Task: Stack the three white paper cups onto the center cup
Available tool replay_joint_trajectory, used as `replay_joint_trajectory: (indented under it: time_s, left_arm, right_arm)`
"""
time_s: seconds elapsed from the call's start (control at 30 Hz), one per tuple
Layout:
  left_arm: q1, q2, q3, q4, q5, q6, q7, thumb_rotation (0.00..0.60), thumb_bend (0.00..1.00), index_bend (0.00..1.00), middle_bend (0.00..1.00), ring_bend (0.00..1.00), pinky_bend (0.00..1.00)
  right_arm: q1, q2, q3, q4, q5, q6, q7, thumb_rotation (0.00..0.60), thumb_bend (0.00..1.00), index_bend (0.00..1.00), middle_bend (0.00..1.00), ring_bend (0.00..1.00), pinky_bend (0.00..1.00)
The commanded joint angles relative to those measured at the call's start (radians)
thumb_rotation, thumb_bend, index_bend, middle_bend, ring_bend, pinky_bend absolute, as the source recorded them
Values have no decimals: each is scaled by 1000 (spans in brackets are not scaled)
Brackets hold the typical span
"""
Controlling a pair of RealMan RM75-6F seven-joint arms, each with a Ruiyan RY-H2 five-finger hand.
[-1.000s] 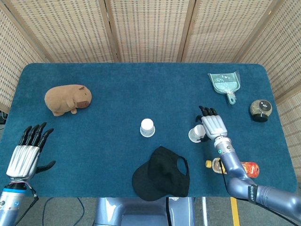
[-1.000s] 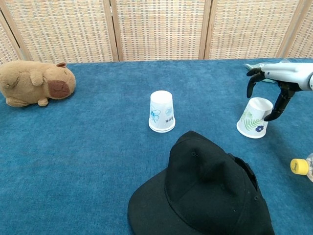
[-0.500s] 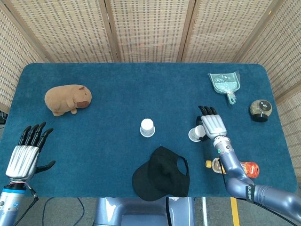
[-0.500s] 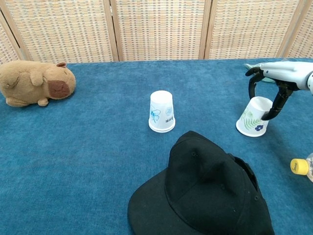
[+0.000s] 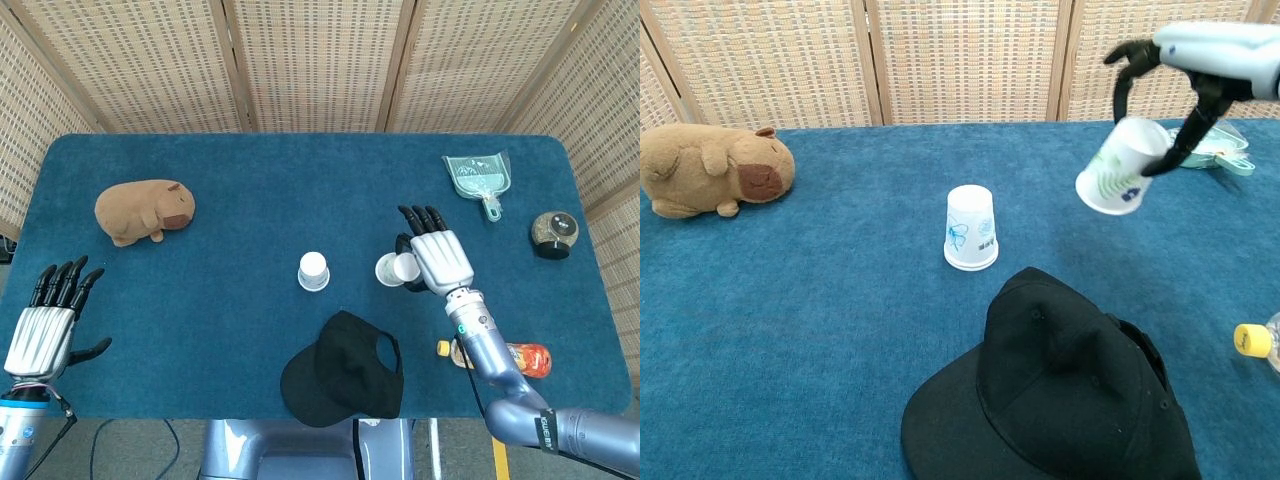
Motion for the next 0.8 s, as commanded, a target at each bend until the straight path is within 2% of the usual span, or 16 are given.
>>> replay_joint_trajectory:
  time_s: [0.03, 0.37, 0.8]
  left_arm:
    - [1, 1, -2, 0, 0, -5, -1, 600, 99, 112, 0, 0, 0]
    - [7, 18, -9, -8, -6, -22, -26, 600, 100, 112, 0, 0, 0]
    - [9, 33, -14, -7, 0, -48, -60, 600, 100, 112, 0, 0, 0]
  right_arm:
    - [11, 33, 27, -87, -22, 37, -33, 600, 203, 529, 122, 0, 0]
    - [61, -25, 42, -97, 12, 31, -56, 600, 202, 533, 127, 0, 0]
    - [122, -151, 28, -2, 53, 7, -70, 600, 202, 533, 126, 0, 0]
